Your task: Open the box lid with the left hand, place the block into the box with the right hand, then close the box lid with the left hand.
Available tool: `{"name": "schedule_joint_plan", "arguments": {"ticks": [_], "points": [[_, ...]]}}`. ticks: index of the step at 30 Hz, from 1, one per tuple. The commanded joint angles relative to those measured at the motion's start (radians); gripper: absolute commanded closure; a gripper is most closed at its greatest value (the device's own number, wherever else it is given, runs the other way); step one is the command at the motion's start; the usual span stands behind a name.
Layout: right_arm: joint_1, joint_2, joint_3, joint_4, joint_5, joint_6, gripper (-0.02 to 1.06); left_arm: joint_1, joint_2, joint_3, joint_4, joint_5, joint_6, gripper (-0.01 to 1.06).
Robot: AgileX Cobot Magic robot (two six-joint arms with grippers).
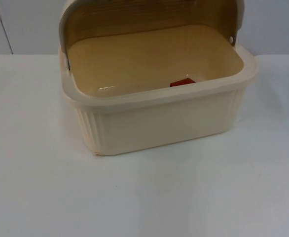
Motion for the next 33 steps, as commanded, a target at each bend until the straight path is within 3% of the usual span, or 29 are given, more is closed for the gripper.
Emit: {"name": "schedule_joint_plan", "arguments": {"ticks": [1,6,16,21,28,33], "points": [[0.003,-0.003,0.003,-0.011,-0.011,-0.010,-0.01,0.004,-0.007,0.002,-0.014,-0.014,-0.007,0.00],[0.003,-0.003,0.003,-0.037,-0.016,-0.015,-0.01,0.004,0.006,-0.008,-0.021,-0.059,-0.007,0.00],[0.003,-0.003,0.003,-0.037,-0.048,-0.015,-0.01,-0.021,0.254,-0.226,-0.030,-0.088,0.103,0.00],[0.003,-0.003,0.003,-0.037,-0.048,-0.015,-0.01,-0.107,0.434,-0.417,-0.028,-0.081,0.178,0.00],[0.003,-0.003,0.003,-0.042,-0.048,-0.021,-0.01,-0.229,0.653,-0.658,-0.031,-0.085,0.186,0.00],[0.003,-0.003,0.003,-0.065,-0.048,-0.021,-0.01,-0.290,0.763,-0.751,-0.034,-0.082,0.186,0.00]]}}
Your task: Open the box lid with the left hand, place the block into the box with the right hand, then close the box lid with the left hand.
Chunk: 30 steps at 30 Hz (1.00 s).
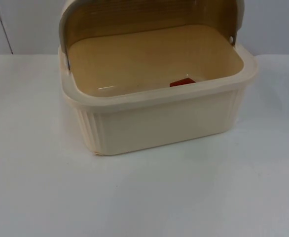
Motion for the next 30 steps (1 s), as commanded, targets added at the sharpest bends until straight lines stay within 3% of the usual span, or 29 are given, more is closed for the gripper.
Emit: {"name": "schedule_joint_plan", "arguments": {"ticks": [1,3,6,9,10,11,12,15,18,20,23,24,28,30], "points": [[0.003,-0.003,0.003,-0.013,-0.012,-0.008,-0.01,-0.025,0.032,-0.032,-0.016,-0.003,0.001,0.00],[0.003,-0.003,0.003,-0.015,-0.014,-0.008,-0.01,-0.047,0.065,-0.042,-0.016,-0.008,0.002,0.00],[0.003,-0.003,0.003,-0.015,-0.020,-0.008,-0.01,-0.071,0.096,-0.042,-0.003,-0.003,0.105,0.00],[0.003,-0.003,0.003,-0.015,-0.021,-0.008,-0.01,-0.100,0.115,-0.040,0.013,0.017,0.293,0.00],[0.003,-0.003,0.003,-0.015,-0.023,-0.008,-0.01,-0.115,0.121,-0.040,0.013,0.033,0.448,0.00],[0.003,-0.003,0.003,-0.015,-0.027,-0.008,-0.01,-0.126,0.126,-0.040,0.013,0.036,0.536,0.00],[0.003,-0.003,0.003,-0.015,-0.027,-0.008,-0.01,-0.126,0.126,-0.040,0.013,0.036,0.536,0.00],[0.003,-0.003,0.003,-0.015,-0.027,-0.008,-0.01,-0.164,0.137,-0.040,0.013,0.044,0.833,0.00],[0.003,-0.003,0.003,-0.015,-0.027,-0.008,-0.01,-0.184,0.141,-0.040,0.011,0.069,0.907,0.03],[0.003,-0.003,0.003,-0.015,-0.027,-0.008,-0.01,-0.201,0.152,-0.040,-0.004,0.104,0.916,0.21],[0.003,-0.003,0.003,-0.015,-0.027,-0.008,-0.01,-0.203,0.170,-0.040,-0.053,0.102,0.916,0.59],[0.003,-0.003,0.003,-0.015,-0.027,-0.008,-0.01,-0.203,0.170,-0.040,-0.053,0.102,0.916,0.59],[0.003,-0.003,0.003,-0.015,-0.027,-0.008,-0.01,-0.197,0.173,-0.040,-0.087,0.099,0.904,1.04],[0.003,-0.003,0.003,-0.015,-0.027,-0.008,-0.01,-0.196,0.175,-0.040,-0.099,0.099,0.904,1.05]]}}
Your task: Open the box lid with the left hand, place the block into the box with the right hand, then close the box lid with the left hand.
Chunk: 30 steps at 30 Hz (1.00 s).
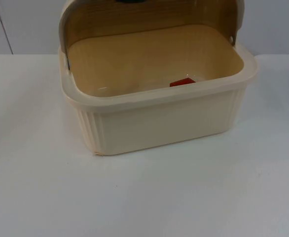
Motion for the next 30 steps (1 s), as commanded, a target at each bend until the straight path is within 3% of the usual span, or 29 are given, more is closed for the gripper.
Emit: {"name": "schedule_joint_plan", "arguments": {"ticks": [1,13,30], "points": [[0.003,-0.003,0.003,-0.008,-0.010,-0.008,-0.01,0.001,-0.002,-0.005,-0.030,0.000,-0.006,1.05],[0.003,-0.003,0.003,-0.008,-0.010,-0.008,-0.01,0.001,0.040,-0.003,-0.069,0.008,-0.006,1.05],[0.003,-0.003,0.003,-0.008,-0.003,-0.008,-0.01,0.001,0.060,-0.001,-0.082,0.181,-0.022,1.05]]}}
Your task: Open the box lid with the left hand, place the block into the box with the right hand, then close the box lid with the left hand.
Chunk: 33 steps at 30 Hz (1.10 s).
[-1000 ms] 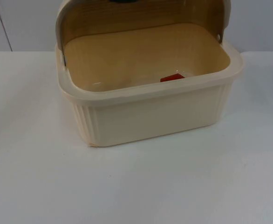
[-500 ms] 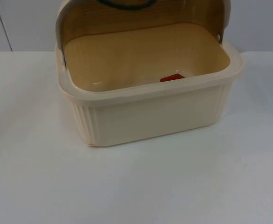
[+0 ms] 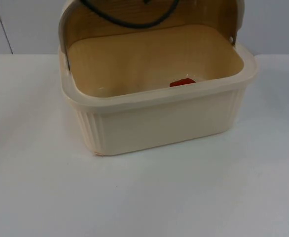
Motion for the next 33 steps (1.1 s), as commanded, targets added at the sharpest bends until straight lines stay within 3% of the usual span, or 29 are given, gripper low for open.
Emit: {"name": "schedule_joint_plan", "arguments": {"ticks": [1,5,14,18,22,29,33], "points": [[0.003,-0.003,0.003,-0.008,-0.003,-0.008,-0.01,0.001,-0.001,-0.001,-0.016,0.071,-0.035,1.05],[0.003,-0.003,0.003,-0.008,-0.003,-0.008,-0.01,0.001,-0.001,-0.001,-0.016,0.131,-0.081,1.05],[0.003,-0.003,0.003,-0.019,-0.004,-0.008,-0.01,-0.007,-0.005,0.007,0.006,0.126,-0.103,1.05],[0.003,-0.003,0.003,-0.028,-0.004,-0.008,-0.01,-0.024,-0.033,0.077,0.068,0.030,-0.138,1.05],[0.003,-0.003,0.003,-0.028,-0.004,-0.008,-0.01,-0.052,-0.086,0.222,0.132,-0.119,-0.171,1.05],[0.003,-0.003,0.003,-0.028,-0.008,-0.008,-0.01,-0.101,-0.132,0.422,0.155,-0.243,-0.182,1.05],[0.003,-0.003,0.003,-0.028,0.000,0.000,-0.01,-0.148,-0.147,0.510,0.226,-0.302,-0.257,1.05]]}}
